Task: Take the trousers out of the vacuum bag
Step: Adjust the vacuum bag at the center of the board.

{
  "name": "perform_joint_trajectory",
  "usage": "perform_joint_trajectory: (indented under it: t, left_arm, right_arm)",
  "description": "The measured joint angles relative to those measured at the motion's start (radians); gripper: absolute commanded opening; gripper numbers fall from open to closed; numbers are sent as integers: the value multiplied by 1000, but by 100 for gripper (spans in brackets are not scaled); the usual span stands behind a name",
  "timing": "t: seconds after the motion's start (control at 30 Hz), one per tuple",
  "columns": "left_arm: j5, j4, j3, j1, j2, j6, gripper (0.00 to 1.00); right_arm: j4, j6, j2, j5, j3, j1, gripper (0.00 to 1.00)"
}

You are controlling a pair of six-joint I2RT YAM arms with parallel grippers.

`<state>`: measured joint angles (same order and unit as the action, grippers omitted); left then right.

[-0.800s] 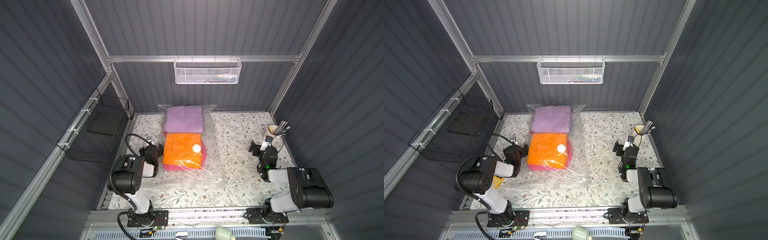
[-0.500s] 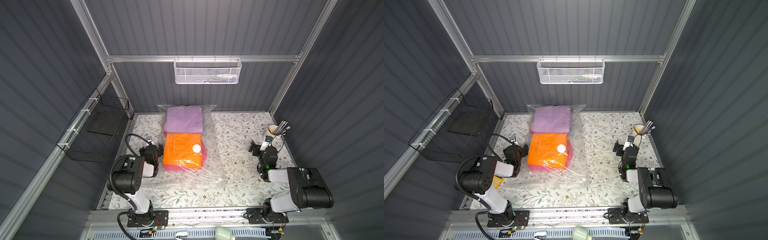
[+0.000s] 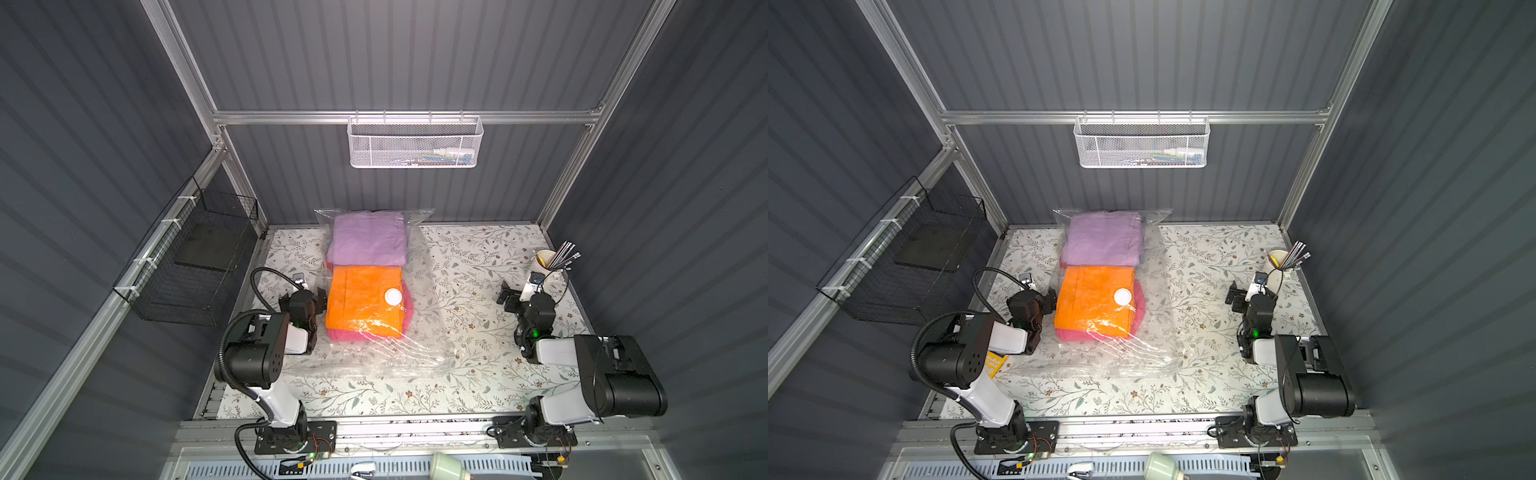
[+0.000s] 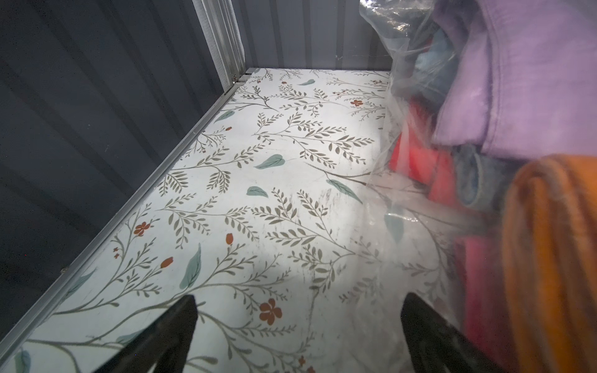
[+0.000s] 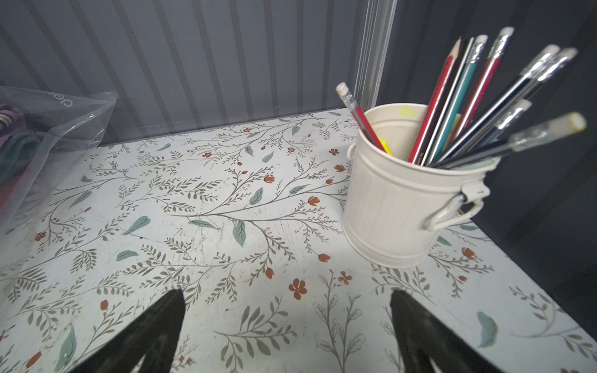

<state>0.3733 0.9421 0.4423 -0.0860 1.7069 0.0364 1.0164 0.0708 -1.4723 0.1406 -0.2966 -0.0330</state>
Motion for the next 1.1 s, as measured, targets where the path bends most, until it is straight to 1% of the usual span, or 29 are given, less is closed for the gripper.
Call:
perform_joint_trajectory:
  t: [0.33, 0.4, 0.43, 0.5, 0.53, 0.6, 0.63, 0.7, 0.73, 0.77, 0.87, 0.93, 1.0, 1.03, 1.1]
  left_arm:
    - [-11, 1, 0, 0, -1, -8, 100]
    - [-8, -6, -1, -2, -16, -18, 100]
    - [0, -23, -3, -6, -36, -19, 100]
    - [26, -84, -7, -21, -122, -24, 100]
    - [39, -112, -6, -31, -171, -22, 100]
    - [54, -169, 0, -53, -300, 11, 100]
    - [62, -201, 8, -59, -355, 39, 100]
    - [98, -290, 43, -69, -468, 152, 100]
    - [103, -327, 63, -66, -512, 197, 100]
    - [98, -363, 83, -60, -554, 234, 100]
    - [48, -499, 151, -48, -633, 293, 100]
    - [-20, -635, 226, -46, -647, 306, 100]
    - [-88, -756, 294, -60, -649, 309, 100]
    - [-111, -798, 308, -74, -656, 310, 100]
    - [-143, -890, 312, -134, -681, 309, 100]
  right_arm:
    - [2, 0, 0, -2, 0, 0, 99]
    - [-8, 1, 26, 5, 7, 0, 99]
    - [-48, 5, 61, 14, 7, 0, 99]
    - [-242, 40, 197, 46, -33, 1, 99]
    - [-361, 64, 259, 57, -87, 1, 99]
    - [-573, 126, 349, 70, -260, 5, 99]
    - [-631, 161, 373, 68, -326, 8, 99]
    - [-708, 274, 426, 41, -450, 13, 99]
    - [-720, 319, 447, 24, -471, 13, 99]
    - [-719, 377, 473, 4, -471, 13, 99]
    - [-661, 489, 511, -82, -364, 4, 99]
    - [-716, 531, 480, -117, -330, 9, 99]
    - [-816, 550, 430, -132, -339, 45, 99]
    - [-853, 554, 418, -135, -347, 66, 99]
    - [-915, 557, 412, -141, -367, 104, 99]
